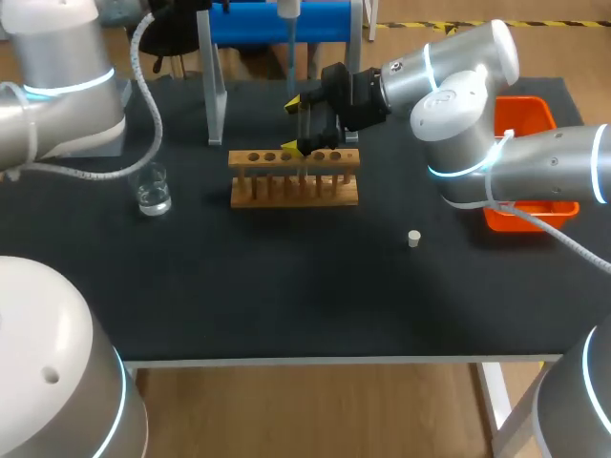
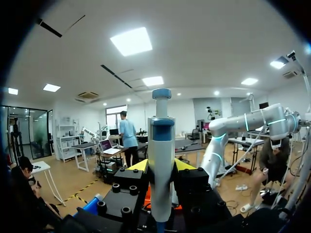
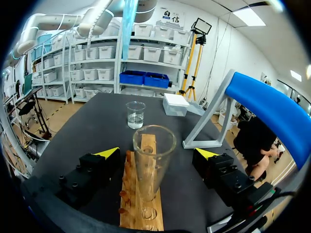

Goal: Invert the test tube, pick up the pipette, mount the tip to pipette, aspirate from beaker and dispense into the tube, eject the tip, return the pipette, and cap with the stopper.

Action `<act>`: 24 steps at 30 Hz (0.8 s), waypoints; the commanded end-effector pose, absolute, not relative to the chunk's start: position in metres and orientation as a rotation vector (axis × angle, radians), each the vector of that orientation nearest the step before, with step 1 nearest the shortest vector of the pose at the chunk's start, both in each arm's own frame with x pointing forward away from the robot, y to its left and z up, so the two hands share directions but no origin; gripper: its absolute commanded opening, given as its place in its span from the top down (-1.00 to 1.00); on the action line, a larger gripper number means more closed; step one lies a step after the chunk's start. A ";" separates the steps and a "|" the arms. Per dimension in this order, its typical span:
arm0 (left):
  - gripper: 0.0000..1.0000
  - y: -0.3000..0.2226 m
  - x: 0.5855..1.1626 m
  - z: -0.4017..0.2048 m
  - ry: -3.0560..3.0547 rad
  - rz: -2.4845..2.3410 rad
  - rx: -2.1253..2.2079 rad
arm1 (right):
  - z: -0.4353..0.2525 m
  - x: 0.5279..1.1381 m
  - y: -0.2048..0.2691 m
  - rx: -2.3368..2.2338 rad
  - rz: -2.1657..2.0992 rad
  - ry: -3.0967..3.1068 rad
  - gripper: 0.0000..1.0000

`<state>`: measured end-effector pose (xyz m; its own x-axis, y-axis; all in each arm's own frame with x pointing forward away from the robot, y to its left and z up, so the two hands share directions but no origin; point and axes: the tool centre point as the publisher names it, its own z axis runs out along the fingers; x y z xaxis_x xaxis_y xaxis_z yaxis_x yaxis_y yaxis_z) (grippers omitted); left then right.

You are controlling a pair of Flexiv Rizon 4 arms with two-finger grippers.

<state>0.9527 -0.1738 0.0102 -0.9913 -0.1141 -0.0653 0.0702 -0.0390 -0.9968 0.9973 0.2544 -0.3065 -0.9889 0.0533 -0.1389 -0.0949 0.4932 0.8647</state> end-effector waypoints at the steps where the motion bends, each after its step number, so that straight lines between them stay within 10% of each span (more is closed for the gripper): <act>1: 1.00 -0.185 0.964 0.009 2.118 -2.197 -0.009 | -0.306 0.997 0.254 -0.036 1.508 2.586 -1.00; 24: 1.00 -0.193 0.968 0.004 2.146 -2.212 -0.022 | -0.306 0.997 0.254 -0.036 1.508 2.586 -1.00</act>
